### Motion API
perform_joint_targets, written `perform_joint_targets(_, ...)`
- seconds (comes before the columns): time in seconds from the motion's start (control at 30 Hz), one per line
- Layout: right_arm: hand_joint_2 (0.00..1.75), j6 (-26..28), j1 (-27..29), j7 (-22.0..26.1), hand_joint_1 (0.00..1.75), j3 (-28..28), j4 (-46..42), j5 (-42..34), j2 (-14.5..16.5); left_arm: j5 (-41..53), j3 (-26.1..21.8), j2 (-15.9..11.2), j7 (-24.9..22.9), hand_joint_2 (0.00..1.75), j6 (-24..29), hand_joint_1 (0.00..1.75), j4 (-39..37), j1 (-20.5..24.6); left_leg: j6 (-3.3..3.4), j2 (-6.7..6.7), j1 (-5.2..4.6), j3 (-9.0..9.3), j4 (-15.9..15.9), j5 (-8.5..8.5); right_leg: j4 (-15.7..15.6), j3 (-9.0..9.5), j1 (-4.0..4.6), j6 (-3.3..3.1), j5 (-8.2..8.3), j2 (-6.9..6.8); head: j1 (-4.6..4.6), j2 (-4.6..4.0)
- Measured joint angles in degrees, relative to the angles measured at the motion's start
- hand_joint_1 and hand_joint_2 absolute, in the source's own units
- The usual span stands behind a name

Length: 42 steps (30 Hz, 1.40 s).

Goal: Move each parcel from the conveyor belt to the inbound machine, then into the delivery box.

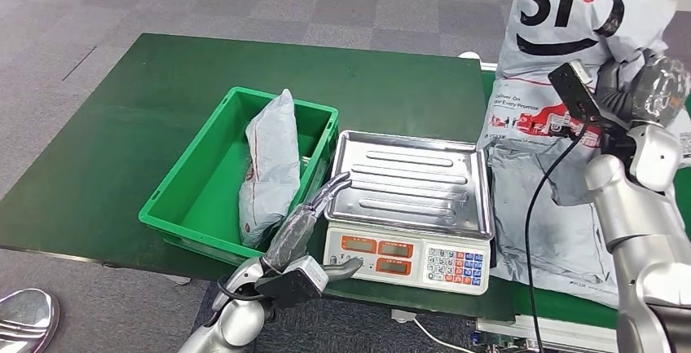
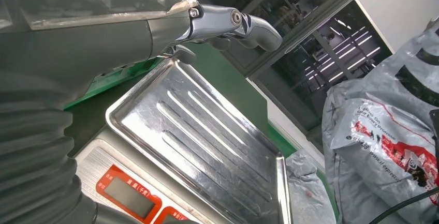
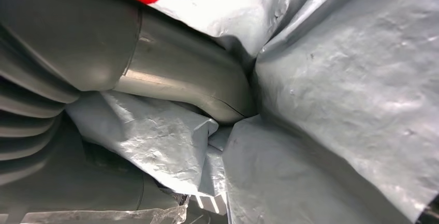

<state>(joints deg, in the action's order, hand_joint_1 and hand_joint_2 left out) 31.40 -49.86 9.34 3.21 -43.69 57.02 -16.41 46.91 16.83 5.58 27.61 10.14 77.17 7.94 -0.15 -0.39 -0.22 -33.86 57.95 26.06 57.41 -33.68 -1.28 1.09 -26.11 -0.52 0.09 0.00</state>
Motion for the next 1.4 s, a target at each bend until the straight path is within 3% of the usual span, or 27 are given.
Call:
perform_joint_targets(0.07,1.75,0.0,-0.2,-0.2,1.66,0.3,0.0,0.1,0.1,0.0,0.0,-0.1,0.0,1.75,0.0,0.00,0.1,-0.1,0.00,0.01,0.00,0.01,0.0,0.00,0.0,0.00,0.00,0.00,0.00,0.01,0.00,0.00)
perform_joint_targets(0.1,1.75,0.0,-0.3,-0.2,1.56,0.6,0.1,0.1,0.1,0.0,0.0,-0.1,0.0,1.75,0.0,0.00,0.1,-0.2,0.00,0.01,0.00,0.01,0.0,0.00,0.0,0.00,0.00,0.00,0.00,0.01,0.00,0.00)
perform_joint_targets(0.17,1.75,0.0,-0.3,-0.3,1.12,0.8,0.1,0.2,0.2,0.0,0.0,-0.1,0.0,1.75,0.1,0.00,0.3,-0.3,0.00,0.00,0.00,0.01,0.0,-0.01,0.0,0.00,0.00,0.00,0.00,0.00,0.00,0.00)
perform_joint_targets(0.23,1.75,0.0,-0.4,-0.4,1.27,0.9,0.1,0.2,0.2,0.0,0.0,-0.1,0.0,1.75,0.1,0.00,0.3,-0.5,0.00,0.00,0.00,0.01,0.0,-0.01,0.0,0.00,0.00,0.00,0.00,0.00,0.00,0.00)
perform_joint_targets(0.27,1.75,0.0,-0.4,-0.4,1.52,0.9,0.1,0.2,0.3,0.0,0.0,-0.1,0.0,1.75,0.1,0.00,0.4,-0.6,0.00,0.00,0.00,0.00,0.0,-0.01,0.0,0.00,0.00,0.00,0.00,0.00,0.00,0.00)
perform_joint_targets(0.3,1.75,0.1,-0.5,-0.4,1.63,0.9,0.1,0.2,0.3,0.0,0.0,-0.1,0.0,1.75,0.1,0.00,0.4,-0.7,0.00,0.00,0.00,0.00,0.0,-0.01,0.0,0.00,0.00,0.00,0.00,0.00,0.00,0.00)
perform_joint_targets(0.37,1.75,0.2,-0.5,-0.3,1.05,0.9,0.1,0.0,0.3,0.0,0.0,-0.1,0.0,1.75,0.1,0.00,0.5,-0.8,0.00,0.00,0.00,0.00,0.0,-0.01,0.0,0.00,0.00,0.00,0.00,0.00,0.00,0.00)
perform_joint_targets(0.4,1.75,0.2,-0.5,-0.1,1.03,0.9,0.2,-0.1,0.3,0.0,0.0,-0.1,0.0,1.75,0.1,0.00,0.6,-0.8,0.00,0.00,0.00,0.00,0.0,-0.01,0.0,-0.01,0.00,0.00,0.00,0.00,0.00,0.00)
perform_joint_targets(0.43,1.75,0.3,-0.5,0.1,1.12,0.9,0.2,-0.4,0.3,0.0,0.0,-0.1,0.0,1.75,0.1,0.00,0.6,-0.9,0.00,0.00,0.00,0.01,0.0,-0.01,0.0,-0.01,0.00,0.00,0.00,0.00,0.00,0.00)
perform_joint_targets(0.5,1.75,0.5,-0.5,0.5,1.68,0.9,0.2,-1.0,0.3,0.1,0.0,-0.1,0.0,1.75,0.1,0.00,0.7,-0.9,0.00,0.01,0.00,0.01,0.0,-0.01,0.0,-0.02,0.00,0.00,0.00,0.01,0.00,0.00)
perform_joint_targets(0.67,1.75,1.2,-0.4,0.6,1.75,0.9,0.1,-2.1,0.2,0.5,0.0,-0.1,-0.1,1.75,-0.1,0.00,0.6,-0.7,0.00,0.02,0.00,0.03,0.0,-0.01,0.0,-0.02,0.00,0.00,0.00,0.02,0.00,0.00)
perform_joint_targets(0.77,1.75,1.2,0.3,0.4,0.69,0.9,0.0,-2.1,0.1,0.7,0.0,-0.1,-0.2,1.75,-0.3,0.00,0.6,-0.6,0.00,0.02,0.00,0.04,0.0,-0.01,0.0,-0.02,0.00,0.00,0.00,0.02,0.00,0.00)
perform_joint_targets(0.8,1.75,1.1,0.5,0.3,0.69,0.9,0.0,-2.1,0.0,0.7,0.0,-0.1,-0.2,1.75,-0.3,0.00,0.6,-0.6,0.00,0.03,0.00,0.04,0.0,-0.01,0.0,-0.02,0.00,0.00,0.00,0.03,0.00,0.00)
perform_joint_targets(0.9,1.75,0.9,1.2,0.2,1.75,0.9,-0.5,-2.1,-0.1,0.8,0.0,-0.1,-0.3,1.75,-0.3,0.00,0.6,-0.7,0.00,0.04,0.00,0.03,0.0,-0.01,0.0,-0.02,0.00,0.00,0.00,0.04,0.00,0.00)
perform_joint_targets(1.17,1.75,0.1,1.7,0.9,1.75,0.9,-1.7,-1.7,-0.1,0.9,0.0,-0.1,-0.7,1.75,-0.3,0.00,1.1,-1.0,0.00,0.04,0.00,0.03,0.0,-0.01,0.0,-0.02,0.01,0.00,0.00,0.04,0.00,0.00)
perform_joint_targets(1.4,1.75,-11.1,2.5,5.1,1.75,2.3,-2.6,-7.1,0.7,1.0,0.0,-0.1,-1.0,1.75,-0.4,0.00,1.3,-1.0,0.00,0.05,0.01,0.02,0.0,-0.01,0.0,-0.01,0.01,0.00,0.00,0.05,0.00,0.00)
